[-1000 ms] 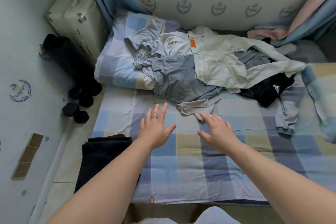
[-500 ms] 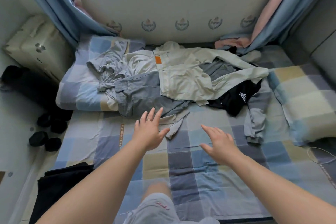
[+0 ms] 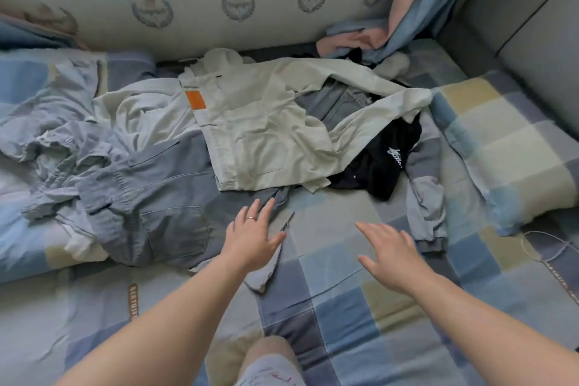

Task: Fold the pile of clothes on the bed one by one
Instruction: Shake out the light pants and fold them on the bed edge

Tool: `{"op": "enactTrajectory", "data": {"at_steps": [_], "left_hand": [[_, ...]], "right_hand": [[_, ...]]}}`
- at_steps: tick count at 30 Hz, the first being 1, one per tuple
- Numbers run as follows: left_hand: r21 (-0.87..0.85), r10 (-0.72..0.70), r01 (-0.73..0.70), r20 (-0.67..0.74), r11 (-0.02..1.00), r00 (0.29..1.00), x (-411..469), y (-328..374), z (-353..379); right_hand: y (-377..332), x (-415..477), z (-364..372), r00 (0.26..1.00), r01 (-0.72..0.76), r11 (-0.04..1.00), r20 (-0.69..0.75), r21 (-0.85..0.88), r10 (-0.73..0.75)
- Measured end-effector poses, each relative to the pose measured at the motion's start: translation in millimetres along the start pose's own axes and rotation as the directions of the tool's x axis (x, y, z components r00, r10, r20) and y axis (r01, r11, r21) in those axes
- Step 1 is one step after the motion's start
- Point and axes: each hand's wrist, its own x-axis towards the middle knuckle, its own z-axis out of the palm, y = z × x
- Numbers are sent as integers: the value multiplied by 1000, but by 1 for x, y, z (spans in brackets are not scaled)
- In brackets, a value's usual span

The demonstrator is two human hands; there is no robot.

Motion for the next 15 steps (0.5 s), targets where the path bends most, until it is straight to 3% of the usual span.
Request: {"op": "enactTrajectory", "data": {"at_steps": [2, 9, 15], "left_hand": [[-12, 31, -30, 52, 999, 998, 16, 6, -2], [-66, 137, -134, 38, 989, 990, 60, 53, -30], [-65, 159, -159, -14, 985, 987, 112, 113, -50]], "right_hand": [[1, 7, -6, 997, -50, 999, 58, -20, 51], [18, 38, -41, 994, -102, 993, -27, 58, 104], [81, 63, -60, 989, -140, 981, -28, 134, 145]]}}
